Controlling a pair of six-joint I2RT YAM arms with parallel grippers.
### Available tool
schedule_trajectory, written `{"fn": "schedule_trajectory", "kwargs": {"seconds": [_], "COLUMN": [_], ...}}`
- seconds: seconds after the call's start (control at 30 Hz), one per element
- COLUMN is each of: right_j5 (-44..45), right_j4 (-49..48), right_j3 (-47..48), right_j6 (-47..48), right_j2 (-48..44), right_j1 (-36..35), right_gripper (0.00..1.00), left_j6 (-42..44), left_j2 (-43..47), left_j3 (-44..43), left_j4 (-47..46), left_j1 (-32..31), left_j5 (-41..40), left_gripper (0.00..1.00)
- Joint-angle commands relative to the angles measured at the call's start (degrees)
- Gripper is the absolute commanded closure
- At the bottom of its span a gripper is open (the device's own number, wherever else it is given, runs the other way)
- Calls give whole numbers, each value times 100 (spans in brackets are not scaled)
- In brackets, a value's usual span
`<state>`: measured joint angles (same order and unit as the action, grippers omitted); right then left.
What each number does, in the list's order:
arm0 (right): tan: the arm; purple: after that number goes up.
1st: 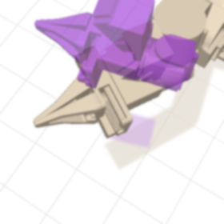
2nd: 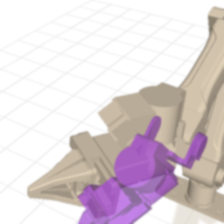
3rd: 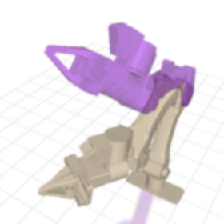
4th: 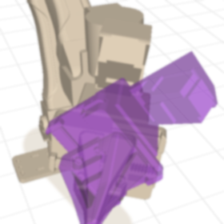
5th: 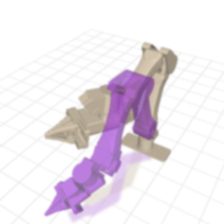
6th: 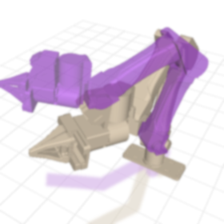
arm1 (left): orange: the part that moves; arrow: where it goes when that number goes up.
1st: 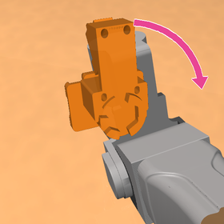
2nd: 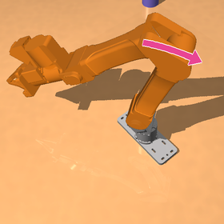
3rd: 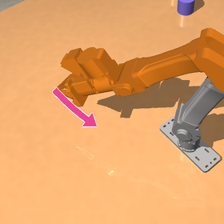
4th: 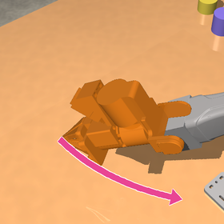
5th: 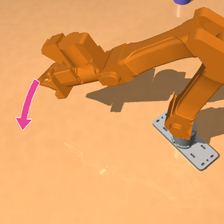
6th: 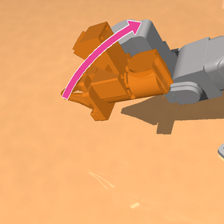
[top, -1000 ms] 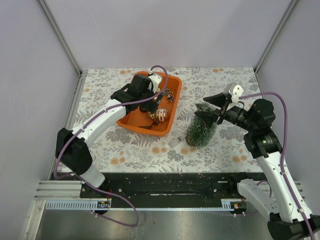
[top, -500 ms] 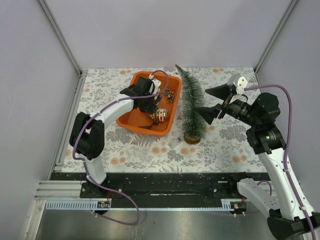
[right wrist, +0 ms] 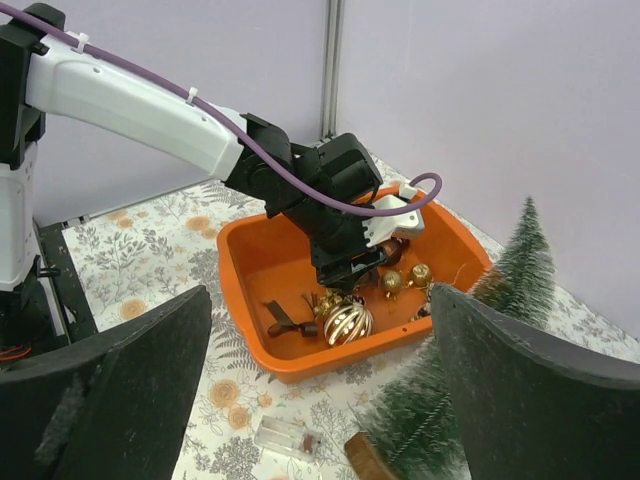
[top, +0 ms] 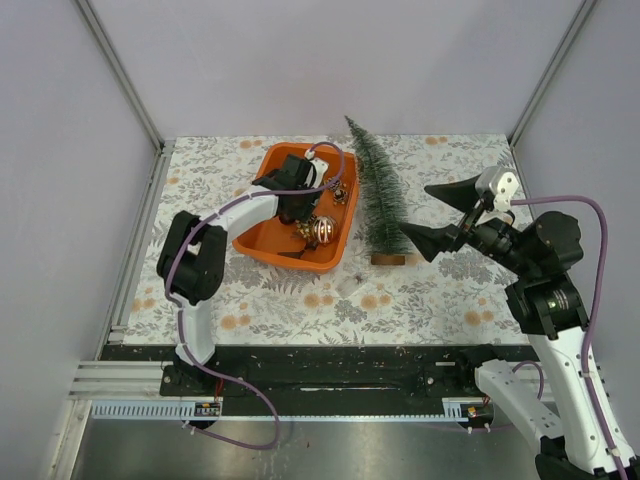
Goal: Decorate the small christmas tree
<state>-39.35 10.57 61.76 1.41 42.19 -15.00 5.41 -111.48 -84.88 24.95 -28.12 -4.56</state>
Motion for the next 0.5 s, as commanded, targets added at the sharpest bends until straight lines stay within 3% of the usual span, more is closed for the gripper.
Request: {"fn": "schedule_trajectory", "kwargs": {"seconds": [0.0,0.13,0.33,0.47], "right_j5": [349,402,490,534], "right_j4": [147,200,323,349], "right_j3": [-243,-375,-384,-436], "right_j6": [-106,-106,-106,-106], "right_j2": [-150,-291,-414,-501], "right_j1": [-38,-29,-29,-29], "right_gripper": [3,3,3,3], "left_j6": [13,74,118,188], "left_j2": [-251,-418,-401,29], "left_j3": [-353,-468,-433,-310], "left_j4": [-298,-280,-149,9], "left_j1": [52,61,61,61], "left_j5": [-37,-63,-46,69], "left_gripper": [48,55,94,100]}}
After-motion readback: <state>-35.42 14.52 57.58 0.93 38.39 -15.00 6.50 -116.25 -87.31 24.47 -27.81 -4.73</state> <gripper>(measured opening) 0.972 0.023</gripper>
